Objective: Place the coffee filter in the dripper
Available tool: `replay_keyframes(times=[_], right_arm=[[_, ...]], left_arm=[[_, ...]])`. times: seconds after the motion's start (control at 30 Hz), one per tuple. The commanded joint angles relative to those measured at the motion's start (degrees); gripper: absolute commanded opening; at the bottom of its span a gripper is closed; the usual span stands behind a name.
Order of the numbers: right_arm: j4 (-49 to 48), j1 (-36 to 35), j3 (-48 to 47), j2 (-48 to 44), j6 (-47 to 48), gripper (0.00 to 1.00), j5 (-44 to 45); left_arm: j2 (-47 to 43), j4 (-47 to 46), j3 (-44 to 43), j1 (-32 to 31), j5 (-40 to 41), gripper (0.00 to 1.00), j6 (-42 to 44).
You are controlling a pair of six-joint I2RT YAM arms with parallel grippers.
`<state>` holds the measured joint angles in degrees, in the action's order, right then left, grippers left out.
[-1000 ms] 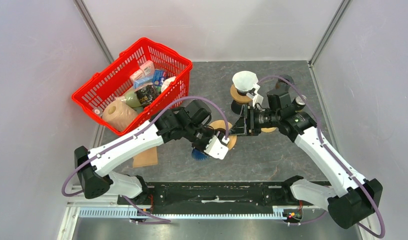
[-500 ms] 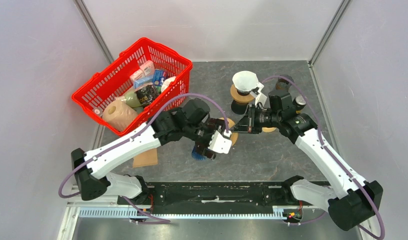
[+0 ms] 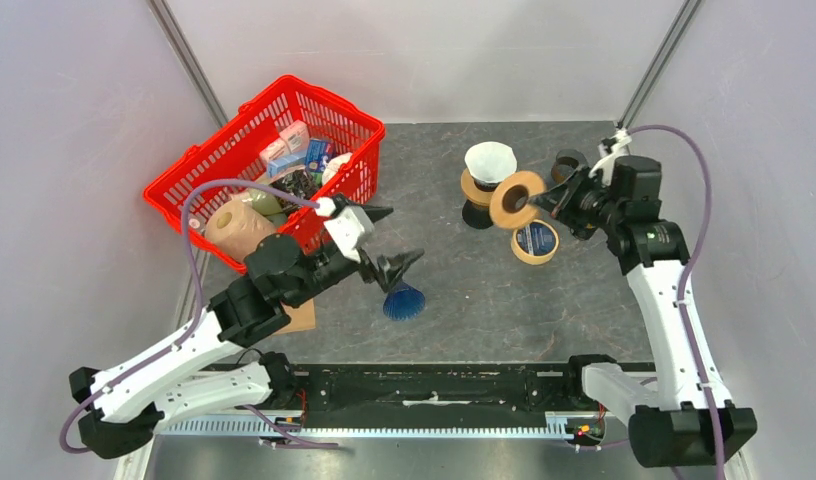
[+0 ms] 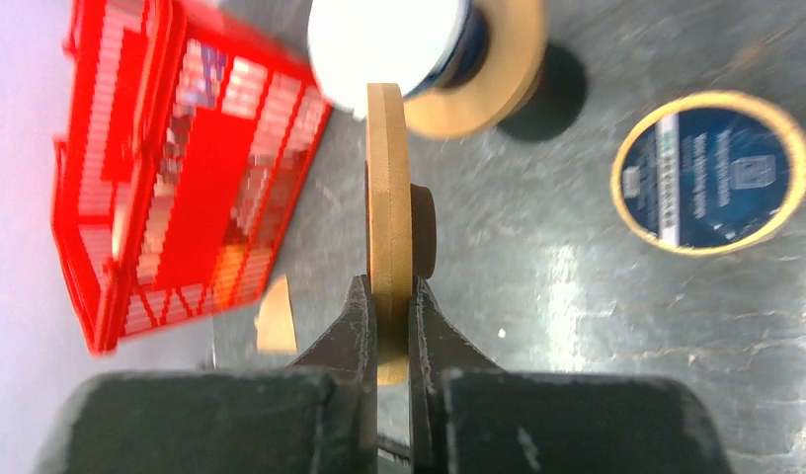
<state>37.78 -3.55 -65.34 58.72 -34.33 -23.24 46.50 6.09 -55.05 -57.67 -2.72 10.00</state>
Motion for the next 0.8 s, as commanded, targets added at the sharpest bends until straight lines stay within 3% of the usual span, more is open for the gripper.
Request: replay_keyframes(times=[0.0,0.1,0.37,0.77], right_arm=[[-10.04,8.42,-3.16,3.25,-5.64,0.0,1.06],[-16.29,13.4,-4.49,8.72,-9.52,0.0,0.49],[-29.25,20.69,-8.89,23.81,-15.79,0.0,-1.21],[-39.17,24.07,-9.67,35.59,-16.98,0.0,-4.68]], left_arm=[[2.21,-9.8,4.46,-0.07,25.27,0.95,-21.45],[4.14,-8.07,5.6,-0.07,32.28,0.96,-25.17],[5.17,-1.98,8.08,0.04,36.33,0.98,-31.18],[1.83,6.39,15.16,0.01,34.46,1.0,-40.13]])
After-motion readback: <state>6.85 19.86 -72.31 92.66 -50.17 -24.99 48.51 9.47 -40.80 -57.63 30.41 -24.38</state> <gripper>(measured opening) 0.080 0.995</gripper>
